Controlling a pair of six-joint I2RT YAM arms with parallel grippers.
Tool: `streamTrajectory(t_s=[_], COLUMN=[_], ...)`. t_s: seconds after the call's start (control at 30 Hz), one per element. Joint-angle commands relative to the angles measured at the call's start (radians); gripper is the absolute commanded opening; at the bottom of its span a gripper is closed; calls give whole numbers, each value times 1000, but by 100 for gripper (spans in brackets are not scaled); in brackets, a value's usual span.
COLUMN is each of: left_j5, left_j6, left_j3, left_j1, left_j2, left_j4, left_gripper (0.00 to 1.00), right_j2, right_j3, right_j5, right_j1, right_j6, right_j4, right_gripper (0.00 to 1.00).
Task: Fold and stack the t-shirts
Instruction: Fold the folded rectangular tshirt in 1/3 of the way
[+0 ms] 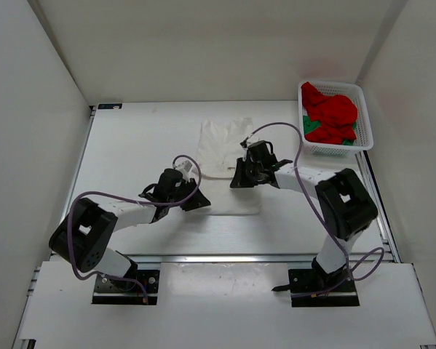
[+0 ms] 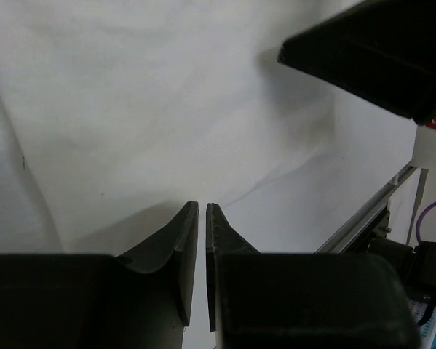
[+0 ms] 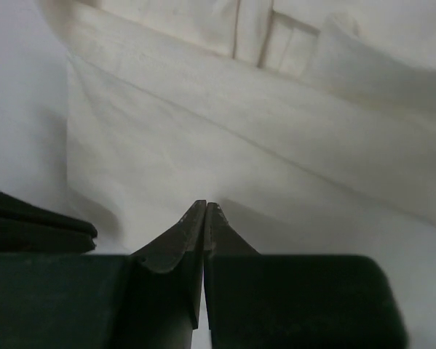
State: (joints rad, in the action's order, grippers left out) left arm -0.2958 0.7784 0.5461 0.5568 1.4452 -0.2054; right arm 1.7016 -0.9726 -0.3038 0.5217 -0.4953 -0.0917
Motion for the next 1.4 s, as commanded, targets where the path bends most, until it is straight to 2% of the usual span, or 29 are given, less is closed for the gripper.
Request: streamTrajectory(t_s=[0.0,0.27,0.37,0.47,0.53,0.63,0.8,0.9,0.97,1.07,1.23,1.37], left_j5=[-9,-16,-22,-31,-31,-3,-38,-25,-5,24,20,52], left_j6=[2,-19,-24,-25,-33,-33,-16,-34,-51,-76,-94,-100], left_j3=[-32,-86,-89,-72,-60,-61,-26,0,-8,-67,-149,-156], left_j1=[-1,-26,-26,-26,-25,-26,-67,-38,-32,-58,-103,-103], left_j2=[20,37,35,15,-31,-84,-65,-62,-80,-127,-170,-178], left_j4=[-35,-46,-45,-25,7,23,8,37,70,104,115,130], left_gripper=[21,21,20,20,20,22,22,21,23,23,24,29], right_j2=[93,269,325,398,397,240,54,-47,-168,-275,-322,-325], right_j3=[-98,-294,-434,-605,-630,-499,-224,-42,73,218,417,462], right_j5=[12,58,68,78,95,85,46,-9,-11,17,2,-15], right_j1=[26,-19,-60,-72,-74,-74,-66,-66,-48,-32,-68,-75], right_j6=[37,80,83,101,124,113,77,15,-6,-25,-63,-75], right_j4=[23,-23,-23,-132,-177,-123,-11,53,114,116,161,176], right_gripper=[0,0,0,0,0,0,0,0,0,0,1,0])
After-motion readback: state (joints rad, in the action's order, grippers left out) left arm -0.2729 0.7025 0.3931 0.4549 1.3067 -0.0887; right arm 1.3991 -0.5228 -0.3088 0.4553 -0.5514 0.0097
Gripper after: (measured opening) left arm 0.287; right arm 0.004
